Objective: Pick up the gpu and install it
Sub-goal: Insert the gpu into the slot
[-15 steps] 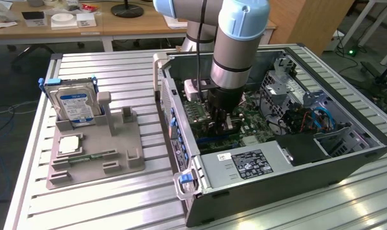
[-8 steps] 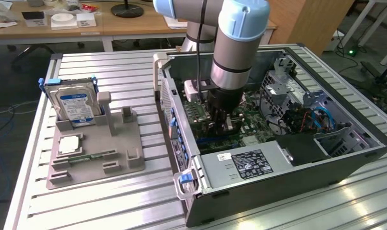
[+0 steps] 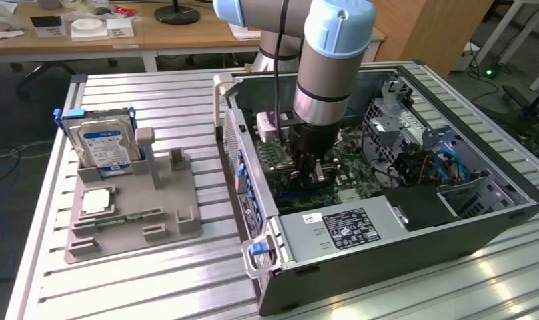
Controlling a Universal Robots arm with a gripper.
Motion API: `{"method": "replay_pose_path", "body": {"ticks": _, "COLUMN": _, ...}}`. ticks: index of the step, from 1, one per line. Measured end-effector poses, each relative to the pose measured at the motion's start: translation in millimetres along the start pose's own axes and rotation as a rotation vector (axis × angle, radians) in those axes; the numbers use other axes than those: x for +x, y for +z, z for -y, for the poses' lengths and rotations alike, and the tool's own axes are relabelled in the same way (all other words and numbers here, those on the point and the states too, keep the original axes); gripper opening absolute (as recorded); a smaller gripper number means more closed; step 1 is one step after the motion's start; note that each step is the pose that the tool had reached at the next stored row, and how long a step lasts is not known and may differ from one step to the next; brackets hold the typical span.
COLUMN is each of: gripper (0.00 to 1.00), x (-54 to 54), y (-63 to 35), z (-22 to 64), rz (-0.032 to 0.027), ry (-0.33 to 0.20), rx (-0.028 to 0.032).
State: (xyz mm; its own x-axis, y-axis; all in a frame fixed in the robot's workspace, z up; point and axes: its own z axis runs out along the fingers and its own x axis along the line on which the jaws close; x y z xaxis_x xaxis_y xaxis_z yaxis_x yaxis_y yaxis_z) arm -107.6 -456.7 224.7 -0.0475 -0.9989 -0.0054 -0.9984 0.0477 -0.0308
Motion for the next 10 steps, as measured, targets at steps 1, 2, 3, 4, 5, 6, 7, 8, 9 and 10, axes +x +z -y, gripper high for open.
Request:
{"method": "replay_pose_path", "body": {"ticks": 1, "gripper": 0.28, "x": 0.0, "y": 0.0, "z": 0.0, "rz": 0.0, "ry": 0.0, "rx": 0.0001}}
{"method": "replay_pose_path", "body": {"ticks": 2, "gripper": 0.28, "x": 0.0, "y": 0.0, "z": 0.0, "rz": 0.0001, "ry": 0.0, "rx": 0.0001}}
{"method": "replay_pose_path", "body": {"ticks": 3, "gripper": 0.28, "x": 0.0, "y": 0.1, "z": 0.0, "rz": 0.0001, "ry": 0.0, "rx": 0.0001}}
{"method": "replay_pose_path", "body": {"ticks": 4, "gripper": 0.28, "x": 0.0, "y": 0.1, "z": 0.0, "rz": 0.0001, "ry": 0.0, "rx": 0.0}}
{"method": "replay_pose_path", "body": {"ticks": 5, "gripper": 0.28, "x": 0.0, "y": 0.1, "z": 0.0, "rz": 0.0001, "ry": 0.0, "rx": 0.0}}
{"method": "replay_pose_path", "body": {"ticks": 6, "gripper": 0.28, "x": 0.0, "y": 0.1, "z": 0.0, "rz": 0.0001, "ry": 0.0, "rx": 0.0}}
{"method": "replay_pose_path", "body": {"ticks": 7, "gripper": 0.28, "x": 0.0, "y": 0.1, "z": 0.0, "rz": 0.0001, "ry": 0.0, "rx": 0.0}}
{"method": "replay_pose_path", "body": {"ticks": 8, "gripper": 0.28, "x": 0.0, "y": 0.1, "z": 0.0, "rz": 0.0001, "ry": 0.0, "rx": 0.0001}}
{"method": "replay_pose_path", "body": {"ticks": 9, "gripper": 0.28, "x": 0.0, "y": 0.1, "z": 0.0, "rz": 0.0001, "ry": 0.0, "rx": 0.0001}}
{"method": "replay_pose_path", "body": {"ticks": 10, "gripper": 0.28, "x": 0.0, "y": 0.1, "z": 0.0, "rz": 0.0001, "ry": 0.0, "rx": 0.0001}}
